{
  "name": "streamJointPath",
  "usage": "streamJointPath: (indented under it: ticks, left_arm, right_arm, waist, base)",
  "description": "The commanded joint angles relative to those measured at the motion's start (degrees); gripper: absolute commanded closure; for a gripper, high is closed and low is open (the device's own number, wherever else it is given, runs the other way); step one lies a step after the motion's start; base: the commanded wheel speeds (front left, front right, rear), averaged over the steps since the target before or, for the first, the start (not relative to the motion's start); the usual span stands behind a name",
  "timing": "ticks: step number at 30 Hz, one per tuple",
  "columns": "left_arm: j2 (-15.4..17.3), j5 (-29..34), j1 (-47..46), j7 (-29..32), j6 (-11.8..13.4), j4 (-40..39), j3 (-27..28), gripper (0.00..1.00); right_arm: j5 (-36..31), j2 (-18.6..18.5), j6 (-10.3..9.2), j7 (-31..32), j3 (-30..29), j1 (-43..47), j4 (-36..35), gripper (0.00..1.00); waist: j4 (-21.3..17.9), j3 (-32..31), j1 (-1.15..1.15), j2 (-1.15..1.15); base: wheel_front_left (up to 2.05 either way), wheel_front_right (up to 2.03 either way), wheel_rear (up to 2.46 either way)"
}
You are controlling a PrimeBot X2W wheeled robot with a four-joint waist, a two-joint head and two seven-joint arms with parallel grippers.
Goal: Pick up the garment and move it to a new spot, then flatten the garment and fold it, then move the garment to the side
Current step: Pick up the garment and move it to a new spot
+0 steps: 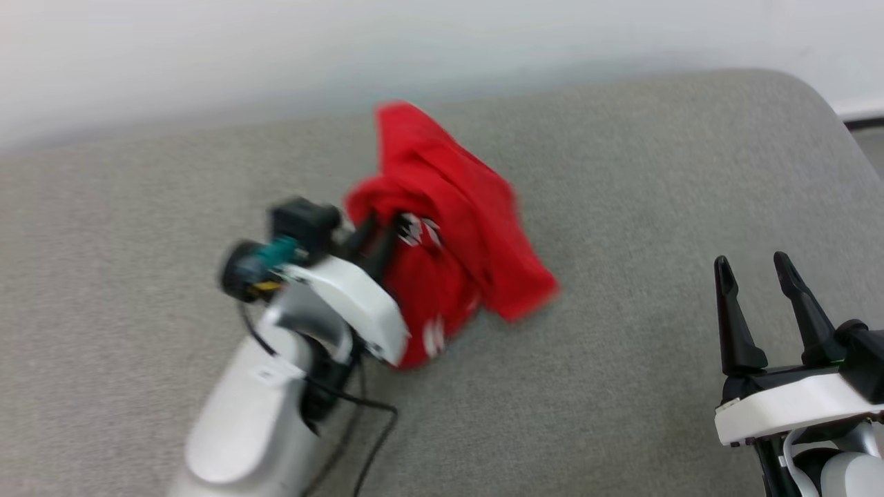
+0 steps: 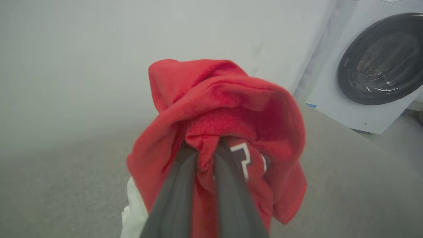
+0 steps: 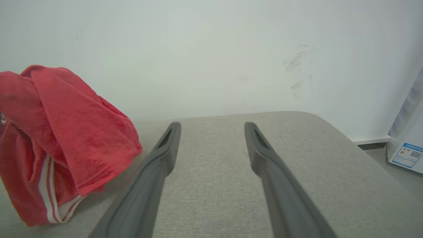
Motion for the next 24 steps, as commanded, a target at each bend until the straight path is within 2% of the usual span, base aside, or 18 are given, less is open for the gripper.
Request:
streamJointPath:
  ticks: [1,10,11,12,13,20,24]
  left_arm:
    - [-0.4,-0.67,1.21,0.7,-0.07,-0.45,-1.9,1.0]
    - [-0.6,-3.06,5.49,2.14,-0.19,1.88,-17.77,0.99]
    - [-0.39,-3.07,5.7,1.82,-0.19,2.37,-18.97,0.64]
    - [-0.44,-3.22,5.68,1.39,-0.19,2.78,-19.88,0.1]
    - [-0.52,-3.16,5.6,0.74,-0.19,3.14,-20.93,0.0]
    - [-1.45,-1.51,4.61,-6.88,-0.05,3.4,-23.89,0.0]
    - [-1.86,-1.29,5.73,-11.06,1.52,2.79,-22.85,0.0]
  right_arm:
    - [0.64,0.09,-0.02,-0.39,0.12,0.15,0.06,0.0]
    - [1.26,0.09,-0.02,-2.09,-0.09,-1.6,1.54,0.0]
    - [1.24,0.09,-0.02,-2.08,-0.06,-1.58,1.73,0.0]
    - [1.1,0.08,-0.02,-2.16,-0.07,-1.6,1.89,0.0]
    - [0.95,0.07,-0.03,-2.23,-0.16,-1.67,2.03,0.0]
    - [0.13,0.07,-0.02,-1.55,0.03,-0.73,2.38,0.0]
    - [-0.02,0.07,-0.03,-0.74,-0.17,0.35,2.49,0.0]
  waist:
    - [-1.86,2.24,0.01,0.0]
    - [-1.65,5.68,0.01,0.0]
    - [-1.33,5.65,0.01,0.0]
    - [-0.95,5.57,0.01,0.0]
    - [-0.51,5.38,0.01,0.0]
    - [2.9,1.84,0.01,0.0]
    - [4.47,-0.94,0.01,0.0]
  base:
    - [0.0,0.0,0.0]
    - [0.0,0.0,0.0]
    - [0.0,0.0,0.0]
    - [0.0,0.0,0.0]
    - [0.0,0.0,0.0]
    - [0.0,0.0,0.0]
    - [0.0,0.0,0.0]
